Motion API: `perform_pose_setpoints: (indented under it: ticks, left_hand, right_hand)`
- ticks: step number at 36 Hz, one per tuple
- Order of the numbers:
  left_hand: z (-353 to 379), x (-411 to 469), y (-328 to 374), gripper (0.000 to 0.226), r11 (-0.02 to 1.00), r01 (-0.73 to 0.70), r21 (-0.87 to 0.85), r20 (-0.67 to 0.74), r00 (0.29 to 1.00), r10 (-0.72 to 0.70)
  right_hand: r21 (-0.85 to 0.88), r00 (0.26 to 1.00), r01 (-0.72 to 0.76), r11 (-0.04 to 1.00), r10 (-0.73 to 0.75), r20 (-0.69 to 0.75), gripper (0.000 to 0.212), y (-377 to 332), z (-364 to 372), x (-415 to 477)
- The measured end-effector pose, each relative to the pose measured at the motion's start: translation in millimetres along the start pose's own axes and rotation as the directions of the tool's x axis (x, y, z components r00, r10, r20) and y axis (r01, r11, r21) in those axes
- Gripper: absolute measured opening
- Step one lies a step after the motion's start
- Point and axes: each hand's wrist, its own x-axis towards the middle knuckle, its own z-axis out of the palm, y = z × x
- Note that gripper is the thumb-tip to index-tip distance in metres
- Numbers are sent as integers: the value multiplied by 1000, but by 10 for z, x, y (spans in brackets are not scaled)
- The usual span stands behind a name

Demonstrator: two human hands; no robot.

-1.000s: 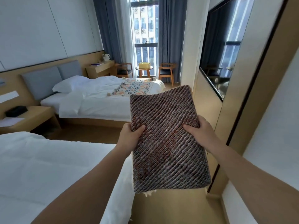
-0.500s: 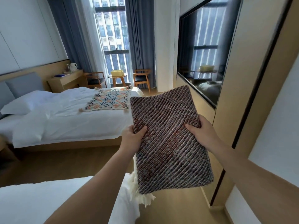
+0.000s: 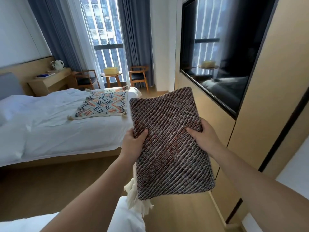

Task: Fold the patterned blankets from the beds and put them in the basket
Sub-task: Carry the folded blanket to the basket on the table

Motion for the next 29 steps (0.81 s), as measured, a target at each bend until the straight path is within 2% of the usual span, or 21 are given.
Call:
perform_pose_setpoints:
  ticks: [8, 20, 29]
  left_hand:
    - [342, 1028, -86, 34, 998, -7, 56, -70, 997, 11]
    - [1126, 2737, 74, 18, 1000, -13, 10, -168, 986, 14]
    - [1548, 3830, 84, 30, 1000, -22, -23, -173, 985, 17]
  right_hand:
    - [44, 999, -7, 999, 5, 46, 44, 344, 167, 1182]
    - [72, 993, 16, 997, -24, 114, 41, 589, 72, 3223]
    - [44, 993, 45, 998, -49, 104, 42, 684, -5, 4392]
